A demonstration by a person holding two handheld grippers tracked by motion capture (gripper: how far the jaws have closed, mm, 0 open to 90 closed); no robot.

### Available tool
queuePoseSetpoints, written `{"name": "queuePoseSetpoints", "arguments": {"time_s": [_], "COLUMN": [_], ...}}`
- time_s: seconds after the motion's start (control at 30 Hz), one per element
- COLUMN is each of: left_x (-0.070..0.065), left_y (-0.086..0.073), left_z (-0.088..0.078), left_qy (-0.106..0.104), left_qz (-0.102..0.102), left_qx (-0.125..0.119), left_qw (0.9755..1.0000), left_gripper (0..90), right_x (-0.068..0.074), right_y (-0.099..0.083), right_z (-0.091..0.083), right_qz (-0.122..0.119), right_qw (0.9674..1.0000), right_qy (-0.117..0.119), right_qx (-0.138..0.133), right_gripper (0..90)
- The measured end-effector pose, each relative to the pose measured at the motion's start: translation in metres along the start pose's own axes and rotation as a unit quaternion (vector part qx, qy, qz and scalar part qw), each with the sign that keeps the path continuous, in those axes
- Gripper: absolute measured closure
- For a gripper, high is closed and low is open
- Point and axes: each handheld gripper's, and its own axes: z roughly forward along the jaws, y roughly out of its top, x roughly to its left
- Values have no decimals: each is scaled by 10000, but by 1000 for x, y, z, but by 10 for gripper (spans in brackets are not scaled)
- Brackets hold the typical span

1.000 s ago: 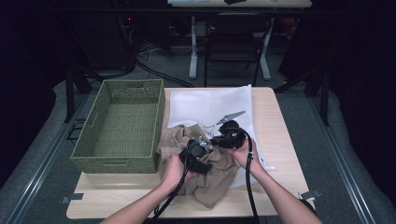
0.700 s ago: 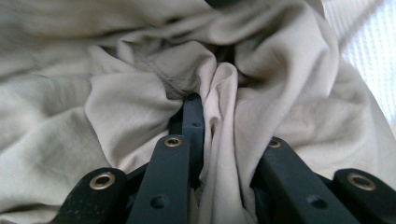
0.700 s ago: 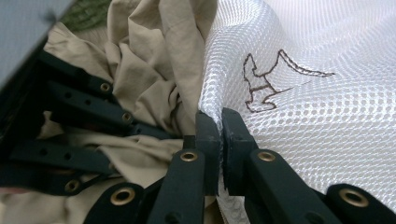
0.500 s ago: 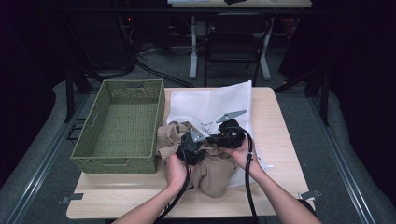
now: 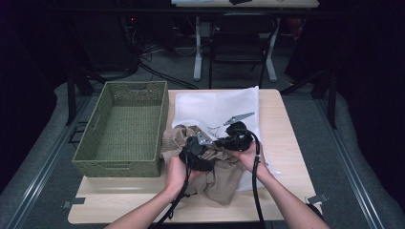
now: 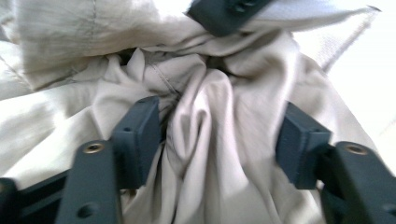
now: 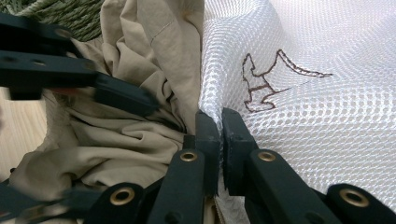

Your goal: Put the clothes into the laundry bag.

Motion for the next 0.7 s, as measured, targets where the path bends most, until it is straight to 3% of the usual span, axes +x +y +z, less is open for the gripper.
{"name": "queuePoseSetpoints", "arguments": {"time_s": [0.07,0.17,0.27,0.33,0.4,0.47,0.5,0.53,0.57,0.63,0.7], "left_x": [0,3,6,7,7,7,7,8,8,10,11], "left_y": [-2,-8,-13,-15,-15,-15,-15,-15,-15,-14,-13], "left_z": [-4,6,19,26,30,32,31,30,30,26,25], "left_qy": [-68,-251,-351,-317,-229,-159,-123,-4,-4,187,249], "left_qz": [109,161,82,68,71,-48,-75,-279,-279,-696,-781], "left_qx": [144,443,612,582,539,376,313,86,86,-295,-410], "left_qw": [9998,9986,9975,9978,9983,9992,9994,9996,9996,9970,9958], "left_gripper": [297,312,393,546,703,791,808,815,820,821,821], "right_x": [-1,-1,1,0,1,2,4,5,8,11,13], "right_y": [0,0,0,0,0,1,1,2,3,4,6], "right_z": [0,1,1,1,2,2,2,1,0,-3,-5], "right_qz": [14,30,23,9,30,26,3,-4,-32,-56,-51], "right_qw": [10000,10000,10000,10000,10000,10000,10000,10000,9999,9997,9996], "right_qy": [-2,-7,10,28,46,68,78,80,111,139,171], "right_qx": [0,10,35,30,26,3,1,-15,-88,-170,-236], "right_gripper": [873,873,873,874,874,875,875,875,876,876,876]}}
